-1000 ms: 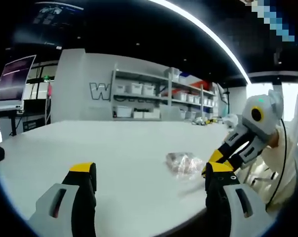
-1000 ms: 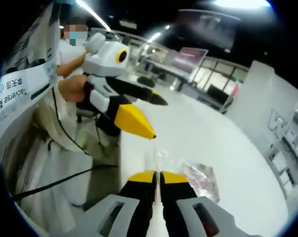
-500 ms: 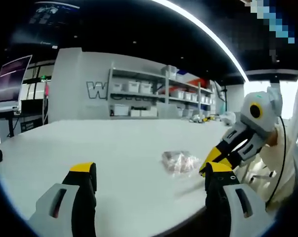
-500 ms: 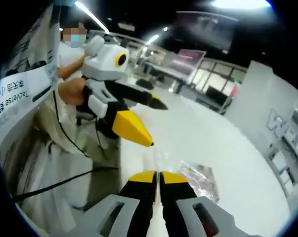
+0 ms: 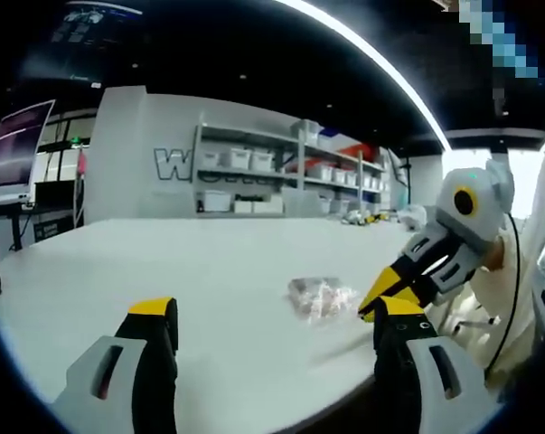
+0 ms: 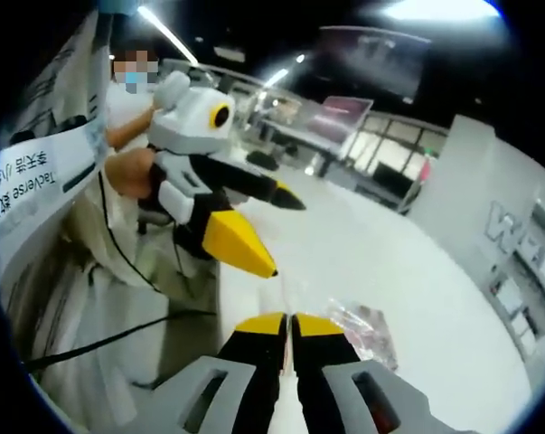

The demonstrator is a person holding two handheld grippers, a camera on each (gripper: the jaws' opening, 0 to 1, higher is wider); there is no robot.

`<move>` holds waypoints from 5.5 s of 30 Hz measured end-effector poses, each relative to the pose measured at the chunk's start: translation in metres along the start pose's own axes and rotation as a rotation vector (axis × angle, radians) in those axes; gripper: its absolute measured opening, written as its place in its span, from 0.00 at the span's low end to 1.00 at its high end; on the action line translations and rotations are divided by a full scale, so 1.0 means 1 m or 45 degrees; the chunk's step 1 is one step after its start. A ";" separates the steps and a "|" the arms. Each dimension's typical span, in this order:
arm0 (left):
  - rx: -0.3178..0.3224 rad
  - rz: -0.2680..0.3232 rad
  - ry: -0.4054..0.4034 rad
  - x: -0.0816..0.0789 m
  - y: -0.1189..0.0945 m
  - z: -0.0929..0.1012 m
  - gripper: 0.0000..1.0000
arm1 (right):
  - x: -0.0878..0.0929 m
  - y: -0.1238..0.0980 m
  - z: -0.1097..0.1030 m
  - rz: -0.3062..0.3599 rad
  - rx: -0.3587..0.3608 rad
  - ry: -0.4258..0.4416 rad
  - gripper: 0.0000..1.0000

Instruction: Open the resealable bag by pulling the two sides of the seal apart until the entire bag opening is separated and visibly accessible.

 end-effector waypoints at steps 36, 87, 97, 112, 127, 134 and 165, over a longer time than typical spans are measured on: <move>0.355 -0.047 -0.625 0.002 -0.001 0.039 0.43 | 0.009 -0.007 0.003 0.295 0.088 0.292 0.00; 0.388 -0.418 -0.809 0.027 0.012 0.054 0.09 | 0.016 -0.010 -0.001 0.459 0.092 0.467 0.00; 0.406 -0.424 -0.832 0.027 0.013 0.052 0.05 | 0.016 -0.007 -0.003 0.454 0.078 0.466 0.00; 0.414 -0.414 -0.815 0.028 0.012 0.054 0.02 | 0.017 -0.007 -0.005 0.455 0.072 0.470 0.00; 0.410 -0.415 -0.783 0.029 0.012 0.055 0.01 | 0.020 -0.009 -0.001 0.474 0.099 0.500 0.00; 0.410 -0.412 -0.774 0.030 0.012 0.055 0.01 | 0.020 -0.009 -0.001 0.478 0.089 0.512 0.00; 0.423 -0.415 -0.679 0.032 0.012 0.058 0.00 | 0.023 -0.014 0.003 0.535 0.045 0.654 0.00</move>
Point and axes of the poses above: the point that each gripper's makers call its tool centre point, and the gripper's own axes: y roughly forward along the fingers, z roughly to its right, x roughly out of its underside, the point moved 6 cm from there along -y, roughly backward along the fingers, and after that the axes turned 14 degrees about -x, right-handed, at the moved point
